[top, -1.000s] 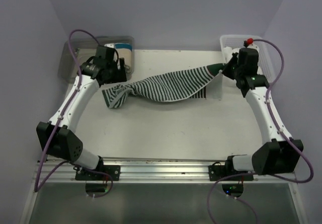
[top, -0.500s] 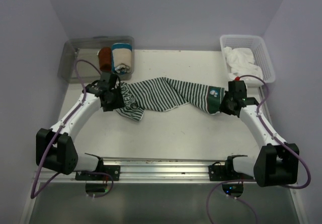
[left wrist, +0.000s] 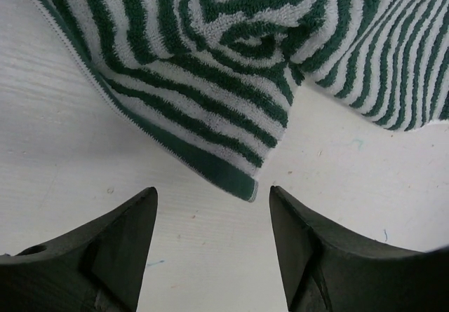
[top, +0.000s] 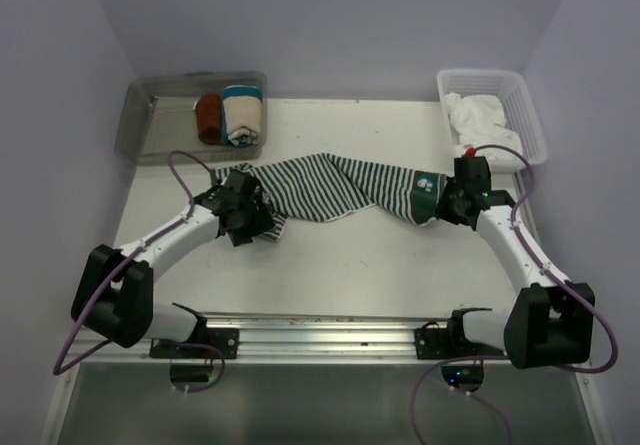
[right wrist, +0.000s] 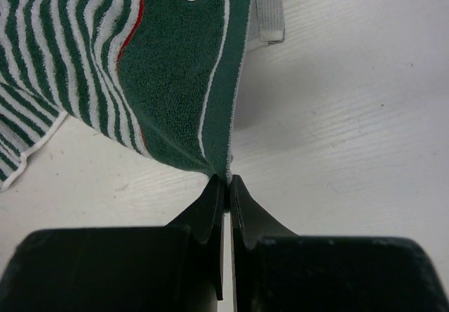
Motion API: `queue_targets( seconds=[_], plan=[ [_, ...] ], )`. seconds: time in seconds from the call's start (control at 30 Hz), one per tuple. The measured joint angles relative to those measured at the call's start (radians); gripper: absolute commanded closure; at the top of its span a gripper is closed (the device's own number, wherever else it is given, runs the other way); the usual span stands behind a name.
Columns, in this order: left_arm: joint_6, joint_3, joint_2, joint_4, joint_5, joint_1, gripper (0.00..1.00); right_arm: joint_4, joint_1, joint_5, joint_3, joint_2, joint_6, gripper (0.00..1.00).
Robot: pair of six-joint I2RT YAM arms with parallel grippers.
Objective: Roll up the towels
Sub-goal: Flatten the towel
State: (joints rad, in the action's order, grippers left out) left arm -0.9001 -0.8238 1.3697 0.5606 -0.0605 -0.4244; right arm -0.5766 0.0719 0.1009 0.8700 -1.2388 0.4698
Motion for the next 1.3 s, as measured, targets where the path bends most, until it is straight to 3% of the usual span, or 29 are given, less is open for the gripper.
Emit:
queue_targets(
  seconds=[0.27,0.37,0.47,0.5,0.67,0.83,1.0,1.3],
  plan=[
    [-0.060,0.060,0.060,-0.115,0.016,0.000,0.37,0.000,0.000,-0.014,0.000,0.000,-0.003,1.00],
    [-0.069,0.071,0.066,-0.142,0.017,0.000,0.48,0.000,0.000,-0.014,0.000,0.000,-0.003,1.00],
    [-0.087,0.071,0.072,-0.172,0.017,0.000,0.81,0.001,0.000,-0.014,0.000,0.000,-0.003,1.00],
    [-0.089,0.071,0.074,-0.180,0.016,0.000,1.00,0.000,0.000,-0.014,0.000,0.002,-0.003,1.00],
    [-0.065,0.060,0.075,-0.170,0.012,0.007,1.00,0.001,0.000,-0.014,0.000,0.005,-0.002,1.00],
    [0.028,-0.004,-0.016,-0.074,0.019,0.094,1.00,-0.002,0.000,-0.013,0.002,0.016,-0.002,1.00],
    [0.158,-0.200,-0.141,0.054,0.024,0.227,1.00,-0.029,0.000,0.005,0.073,0.022,-0.003,1.00],
    [0.330,-0.493,-0.193,0.198,0.065,0.445,1.00,-0.063,-0.007,0.071,0.260,0.050,-0.018,1.00]
  ],
)
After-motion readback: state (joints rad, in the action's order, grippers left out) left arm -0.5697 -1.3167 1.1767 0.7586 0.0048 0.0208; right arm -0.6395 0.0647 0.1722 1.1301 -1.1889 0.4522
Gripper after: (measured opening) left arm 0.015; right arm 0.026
